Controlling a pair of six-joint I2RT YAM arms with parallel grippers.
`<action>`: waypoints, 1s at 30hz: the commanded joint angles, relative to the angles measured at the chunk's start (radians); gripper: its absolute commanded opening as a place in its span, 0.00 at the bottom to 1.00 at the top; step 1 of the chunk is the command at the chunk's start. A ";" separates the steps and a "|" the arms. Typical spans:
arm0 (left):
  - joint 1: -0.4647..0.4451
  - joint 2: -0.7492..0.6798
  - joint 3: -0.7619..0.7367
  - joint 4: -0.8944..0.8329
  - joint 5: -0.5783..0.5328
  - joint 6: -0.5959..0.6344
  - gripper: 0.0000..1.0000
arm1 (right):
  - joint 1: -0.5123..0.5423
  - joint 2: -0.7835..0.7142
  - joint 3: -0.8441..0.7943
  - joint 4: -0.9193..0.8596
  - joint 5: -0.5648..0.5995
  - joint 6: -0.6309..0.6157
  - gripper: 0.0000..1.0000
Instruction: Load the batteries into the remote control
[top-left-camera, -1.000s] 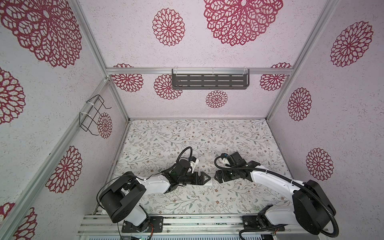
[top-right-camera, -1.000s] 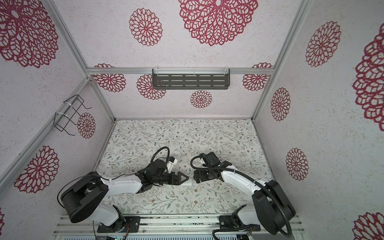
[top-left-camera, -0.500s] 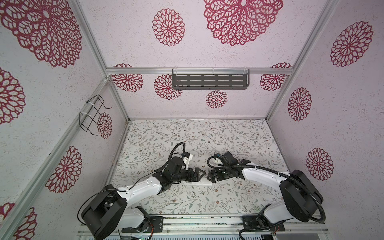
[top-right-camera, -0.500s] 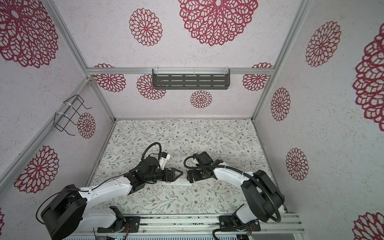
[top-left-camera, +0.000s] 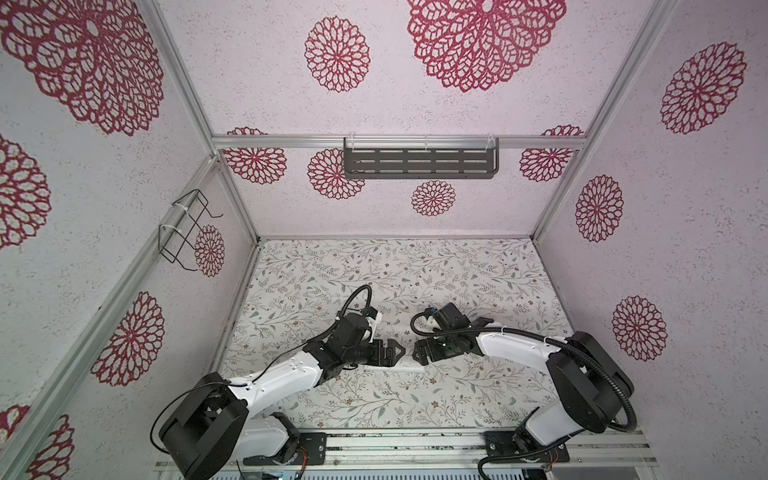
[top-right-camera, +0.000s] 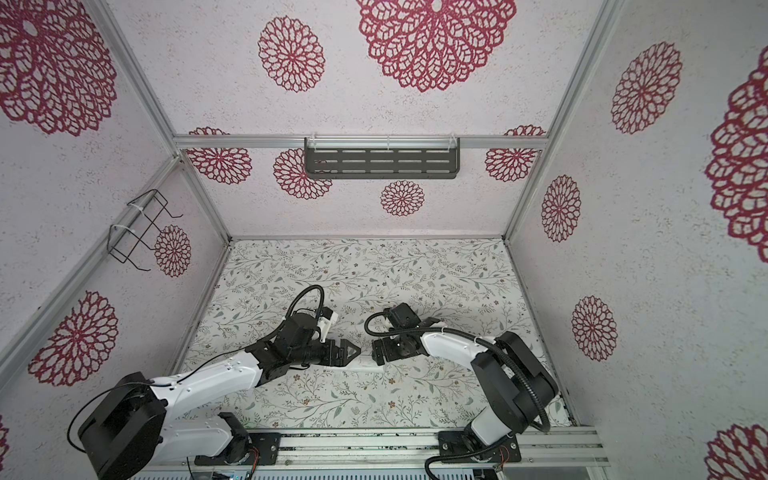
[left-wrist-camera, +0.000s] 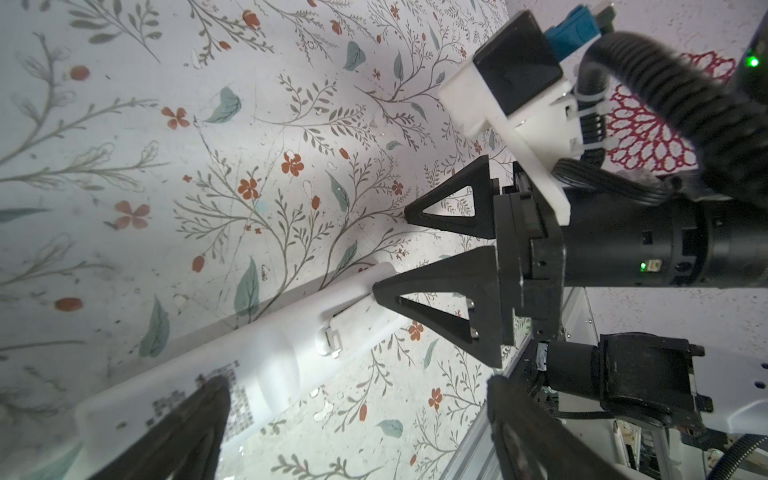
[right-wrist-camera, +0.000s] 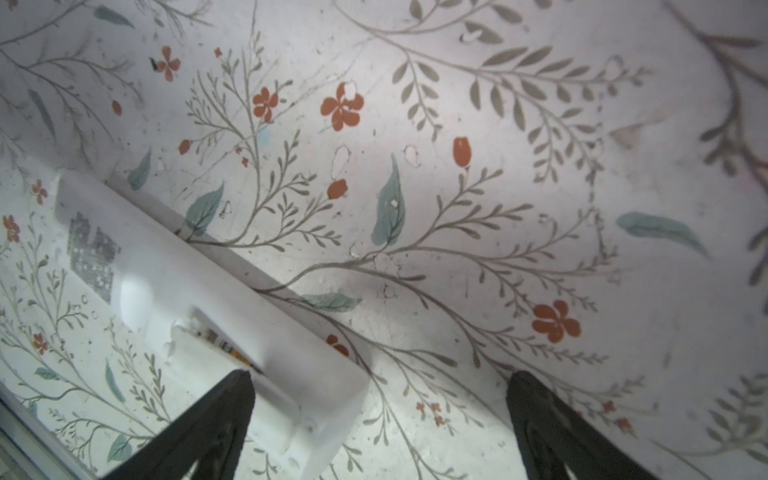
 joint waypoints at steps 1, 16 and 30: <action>-0.008 0.016 0.028 -0.020 -0.001 0.029 0.96 | 0.007 0.012 0.015 -0.066 0.047 0.007 0.99; -0.041 0.189 0.064 0.151 0.105 -0.006 0.21 | 0.023 0.003 0.014 -0.083 0.068 -0.008 0.99; -0.059 0.331 0.065 0.240 0.129 -0.034 0.04 | 0.024 -0.003 0.012 -0.089 0.081 -0.016 0.99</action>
